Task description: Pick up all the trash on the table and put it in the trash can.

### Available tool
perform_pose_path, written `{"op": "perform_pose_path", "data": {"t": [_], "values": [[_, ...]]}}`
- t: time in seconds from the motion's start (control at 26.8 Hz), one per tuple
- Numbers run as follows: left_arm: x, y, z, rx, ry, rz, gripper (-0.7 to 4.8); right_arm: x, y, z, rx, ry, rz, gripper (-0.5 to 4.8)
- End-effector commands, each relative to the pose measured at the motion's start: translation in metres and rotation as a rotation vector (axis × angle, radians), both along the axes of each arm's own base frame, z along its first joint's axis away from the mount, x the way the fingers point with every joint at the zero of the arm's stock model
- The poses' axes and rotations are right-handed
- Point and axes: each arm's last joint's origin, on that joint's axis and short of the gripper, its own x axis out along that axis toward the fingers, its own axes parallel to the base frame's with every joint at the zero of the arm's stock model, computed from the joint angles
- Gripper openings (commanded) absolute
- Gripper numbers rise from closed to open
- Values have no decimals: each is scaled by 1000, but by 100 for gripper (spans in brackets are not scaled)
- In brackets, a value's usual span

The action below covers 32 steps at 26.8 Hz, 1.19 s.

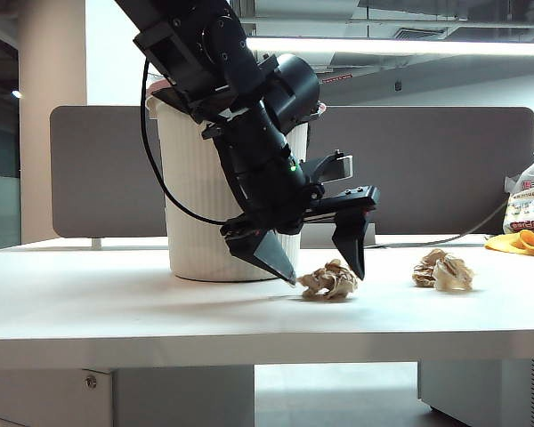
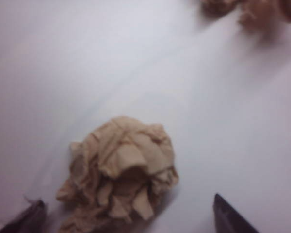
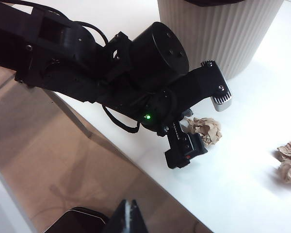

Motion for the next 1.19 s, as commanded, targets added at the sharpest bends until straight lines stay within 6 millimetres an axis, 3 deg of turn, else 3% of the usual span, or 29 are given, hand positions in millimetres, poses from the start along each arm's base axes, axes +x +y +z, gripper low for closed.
{"op": "perform_pose_path", "data": {"t": [0.04,0.15,0.26,0.34,0.63,0.89,1.19], "values": [[2,-1,2,-15,-21,6,253,0,0,3,16,-20,6,-1],[3,-2,0,-16,-23,6,106,0,0,3,19,-25,5,-1],[4,-3,-3,-23,-22,1,19,0,0,3,18,-24,5,-1],[4,-3,-4,-21,-21,1,-6,0,0,3,18,-24,6,-1],[4,-2,11,-51,-58,5,-6,0,0,4,21,-30,6,-1],[2,1,80,-140,-225,-36,-6,1,0,10,43,-91,0,-1],[-16,17,189,-252,-512,-85,-6,-5,-6,36,188,-288,-87,-2]]}}
